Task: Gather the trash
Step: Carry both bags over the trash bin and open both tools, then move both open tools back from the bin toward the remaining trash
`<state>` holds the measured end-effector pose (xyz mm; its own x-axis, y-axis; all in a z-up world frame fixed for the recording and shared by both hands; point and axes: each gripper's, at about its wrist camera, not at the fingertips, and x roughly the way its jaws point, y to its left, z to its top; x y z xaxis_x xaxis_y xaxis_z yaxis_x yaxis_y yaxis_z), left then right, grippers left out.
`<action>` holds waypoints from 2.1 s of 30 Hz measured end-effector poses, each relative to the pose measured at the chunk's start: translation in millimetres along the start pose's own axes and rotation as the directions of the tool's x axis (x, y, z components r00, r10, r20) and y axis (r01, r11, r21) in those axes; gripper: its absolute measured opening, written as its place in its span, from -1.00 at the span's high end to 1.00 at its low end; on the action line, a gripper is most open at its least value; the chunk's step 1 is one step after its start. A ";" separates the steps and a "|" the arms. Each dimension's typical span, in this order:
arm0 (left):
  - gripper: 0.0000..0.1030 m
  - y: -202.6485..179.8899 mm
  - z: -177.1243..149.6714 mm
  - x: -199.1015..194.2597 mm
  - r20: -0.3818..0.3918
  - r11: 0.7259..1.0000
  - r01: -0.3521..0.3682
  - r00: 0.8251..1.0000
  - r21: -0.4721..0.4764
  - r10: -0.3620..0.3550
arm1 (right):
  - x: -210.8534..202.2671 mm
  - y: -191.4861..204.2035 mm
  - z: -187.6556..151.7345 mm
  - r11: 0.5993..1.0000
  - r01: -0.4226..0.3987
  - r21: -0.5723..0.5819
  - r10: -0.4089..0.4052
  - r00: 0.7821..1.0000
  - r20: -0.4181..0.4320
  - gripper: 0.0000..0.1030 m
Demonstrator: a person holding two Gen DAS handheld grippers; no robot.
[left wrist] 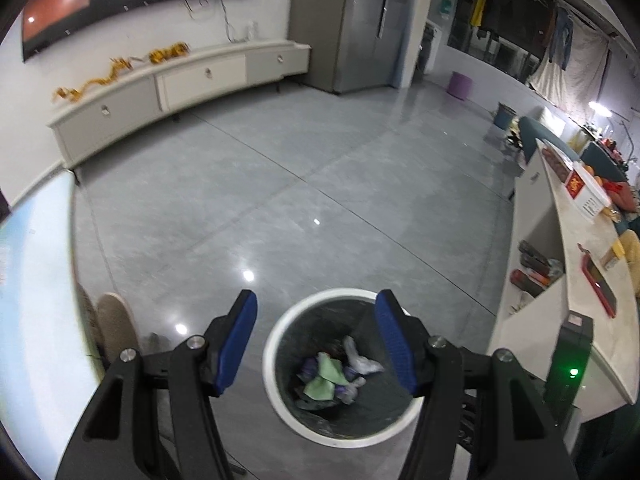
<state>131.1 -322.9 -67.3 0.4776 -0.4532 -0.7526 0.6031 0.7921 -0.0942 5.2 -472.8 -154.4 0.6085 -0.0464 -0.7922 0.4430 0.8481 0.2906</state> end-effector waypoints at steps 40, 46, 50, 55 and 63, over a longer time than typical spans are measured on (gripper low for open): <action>-0.40 202.0 -92.4 -204.4 0.237 0.874 -0.376 0.859 -0.307 0.453 | -136.0 205.2 -2.5 0.908 -0.171 -0.383 0.261 0.945 0.199 -0.09; -0.40 248.1 -117.0 -225.7 0.181 0.830 -0.407 0.848 -0.381 0.499 | -140.0 239.5 -12.3 0.876 -0.200 -0.439 0.303 0.936 0.180 -0.09; -0.40 271.7 -134.3 -238.4 0.159 0.799 -0.430 0.832 -0.420 0.532 | -141.4 261.0 -20.0 0.858 -0.213 -0.467 0.321 0.933 0.165 -0.09; -0.40 301.4 -154.3 -250.5 0.128 0.759 -0.456 0.814 -0.464 0.567 | -139.8 283.9 -28.6 0.839 -0.221 -0.497 0.331 0.933 0.144 -0.09; -0.40 341.3 -175.9 -259.4 0.092 0.710 -0.479 0.793 -0.516 0.602 | -131.7 316.5 -41.2 0.812 -0.236 -0.533 0.344 0.933 0.110 -0.09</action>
<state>100.6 137.0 -18.8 0.8004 0.0797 -0.5941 -0.1300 0.9906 -0.0423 38.2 -176.5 19.9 0.7920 0.1902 -0.5801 -0.1351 0.9813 0.1372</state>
